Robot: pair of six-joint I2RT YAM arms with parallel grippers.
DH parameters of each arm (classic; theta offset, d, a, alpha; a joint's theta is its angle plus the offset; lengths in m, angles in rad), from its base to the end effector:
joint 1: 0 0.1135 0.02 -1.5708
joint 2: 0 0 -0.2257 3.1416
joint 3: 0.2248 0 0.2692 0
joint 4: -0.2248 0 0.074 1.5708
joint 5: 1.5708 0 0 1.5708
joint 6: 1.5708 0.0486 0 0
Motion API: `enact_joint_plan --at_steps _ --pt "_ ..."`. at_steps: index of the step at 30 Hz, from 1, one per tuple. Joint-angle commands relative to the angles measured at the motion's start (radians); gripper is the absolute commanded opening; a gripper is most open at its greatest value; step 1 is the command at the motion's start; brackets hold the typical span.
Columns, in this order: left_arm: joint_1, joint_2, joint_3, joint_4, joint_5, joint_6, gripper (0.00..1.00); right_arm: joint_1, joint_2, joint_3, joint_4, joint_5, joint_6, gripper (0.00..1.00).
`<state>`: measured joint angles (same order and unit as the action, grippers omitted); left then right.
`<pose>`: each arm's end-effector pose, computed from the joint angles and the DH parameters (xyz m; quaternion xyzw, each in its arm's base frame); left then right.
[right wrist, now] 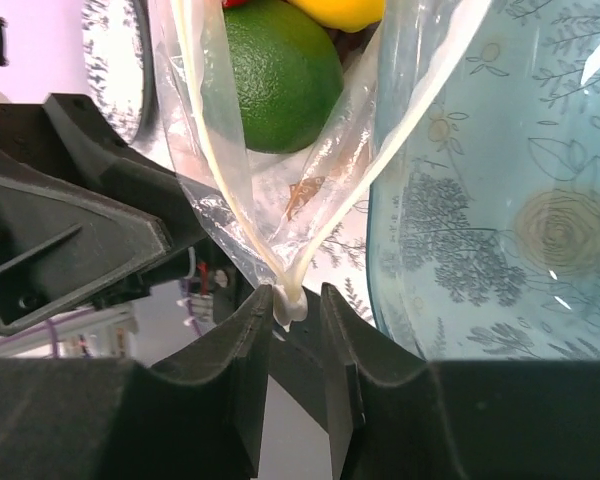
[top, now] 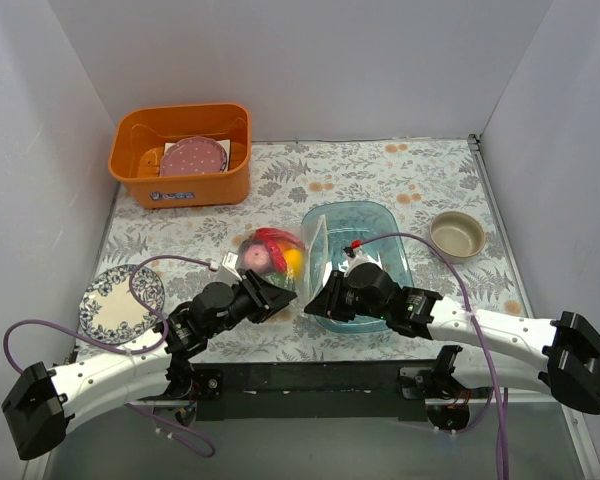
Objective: Place the food in the zip-top bag and seal the zipper
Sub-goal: Zip the zipper food storage bag at the center of the board.
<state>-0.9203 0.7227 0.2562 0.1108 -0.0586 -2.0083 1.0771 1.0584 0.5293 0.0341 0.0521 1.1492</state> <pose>0.1397 -0.1789 0.1557 -0.4391 0.6936 -0.5648 0.0846 0.1321 0.2401 0.1713 0.0443 0.8575 0.4496 0.2464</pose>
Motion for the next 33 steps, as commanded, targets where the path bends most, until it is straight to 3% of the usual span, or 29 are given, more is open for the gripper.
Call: enact_joint_plan --at_steps 1,9,14,17,20,27,33 --pt "-0.005 -0.006 0.043 -0.020 -0.014 -0.201 0.39 0.012 0.014 0.104 -0.143 0.049 -0.092 0.32" --pt "-0.005 -0.012 0.025 -0.019 0.014 -0.207 0.40 0.010 0.048 0.107 -0.089 -0.021 -0.099 0.35" --pt "-0.005 -0.017 0.015 -0.019 0.017 -0.207 0.40 0.011 0.031 0.051 0.041 -0.041 -0.075 0.36" --pt "-0.005 -0.013 0.012 -0.016 0.017 -0.207 0.40 0.009 0.028 0.047 0.059 -0.041 -0.075 0.31" --pt "-0.005 -0.009 0.006 -0.007 0.023 -0.211 0.40 0.009 0.020 0.047 0.069 -0.043 -0.072 0.16" --pt "-0.005 -0.031 -0.003 -0.013 0.028 -0.219 0.41 0.003 -0.001 0.037 0.073 -0.029 -0.062 0.01" --pt "-0.005 -0.065 -0.018 -0.025 0.042 -0.230 0.59 -0.006 -0.054 -0.049 0.184 0.020 0.036 0.01"
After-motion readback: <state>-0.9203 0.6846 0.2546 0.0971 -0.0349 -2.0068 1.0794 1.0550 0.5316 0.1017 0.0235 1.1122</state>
